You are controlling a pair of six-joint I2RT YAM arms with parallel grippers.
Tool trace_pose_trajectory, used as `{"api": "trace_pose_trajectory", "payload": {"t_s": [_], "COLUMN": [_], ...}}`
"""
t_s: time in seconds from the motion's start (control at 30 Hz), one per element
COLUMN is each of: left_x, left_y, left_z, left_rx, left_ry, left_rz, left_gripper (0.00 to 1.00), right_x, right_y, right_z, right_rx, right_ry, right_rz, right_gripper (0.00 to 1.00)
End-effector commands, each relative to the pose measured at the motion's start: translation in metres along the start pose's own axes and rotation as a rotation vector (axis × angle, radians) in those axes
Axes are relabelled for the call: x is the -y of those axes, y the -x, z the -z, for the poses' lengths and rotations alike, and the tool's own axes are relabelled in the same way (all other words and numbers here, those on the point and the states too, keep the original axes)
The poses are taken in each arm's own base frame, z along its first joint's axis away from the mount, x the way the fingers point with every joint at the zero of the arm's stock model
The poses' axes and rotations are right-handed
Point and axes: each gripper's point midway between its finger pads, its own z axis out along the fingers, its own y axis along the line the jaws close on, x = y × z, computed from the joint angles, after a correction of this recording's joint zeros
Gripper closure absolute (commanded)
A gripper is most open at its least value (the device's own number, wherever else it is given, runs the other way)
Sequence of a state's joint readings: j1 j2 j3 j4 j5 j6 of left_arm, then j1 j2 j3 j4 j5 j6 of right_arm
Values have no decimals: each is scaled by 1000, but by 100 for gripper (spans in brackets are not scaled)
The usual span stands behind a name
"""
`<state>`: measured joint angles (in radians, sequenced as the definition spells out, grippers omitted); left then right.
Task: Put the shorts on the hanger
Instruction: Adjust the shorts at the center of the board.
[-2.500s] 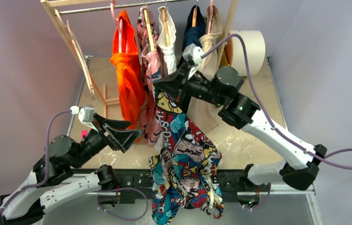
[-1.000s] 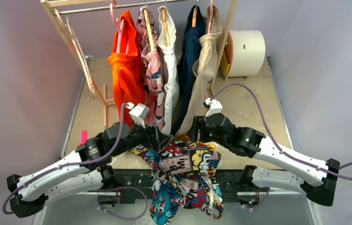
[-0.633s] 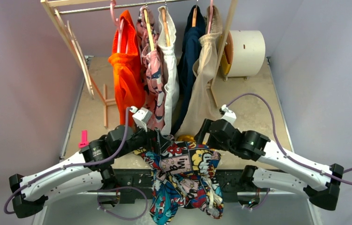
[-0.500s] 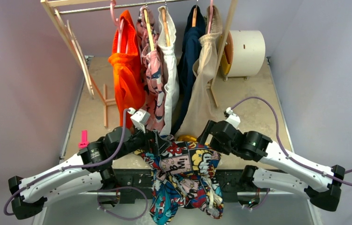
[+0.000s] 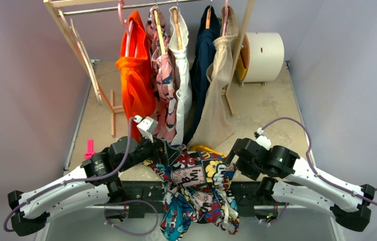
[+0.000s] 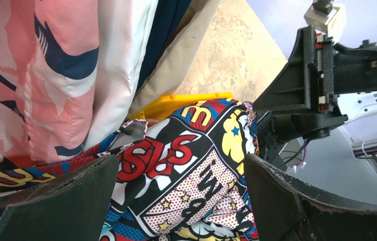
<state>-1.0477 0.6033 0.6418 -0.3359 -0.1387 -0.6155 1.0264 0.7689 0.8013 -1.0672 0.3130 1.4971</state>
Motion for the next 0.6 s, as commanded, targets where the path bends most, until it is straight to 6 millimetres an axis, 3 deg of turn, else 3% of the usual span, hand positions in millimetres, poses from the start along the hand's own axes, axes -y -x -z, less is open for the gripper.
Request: {"api": "trace_pose_trajectory", "payload": {"t_s": [0.0, 0.2, 0.57], "left_x": [1, -2, -6], "left_y": [12, 8, 5], "left_z": [3, 1, -2], "left_rx": [48, 31, 25], "left_ry": [1, 17, 38], "left_rz": [-10, -6, -4], "left_gripper": [6, 6, 6], "right_x": [16, 1, -25], "right_y": [-5, -11, -1], "right_z": [-11, -27, -25], "right_rx": [-3, -13, 37], "right_ry": [-71, -6, 227], "right_rz": [-19, -14, -110], "right_gripper": [9, 9, 18]}}
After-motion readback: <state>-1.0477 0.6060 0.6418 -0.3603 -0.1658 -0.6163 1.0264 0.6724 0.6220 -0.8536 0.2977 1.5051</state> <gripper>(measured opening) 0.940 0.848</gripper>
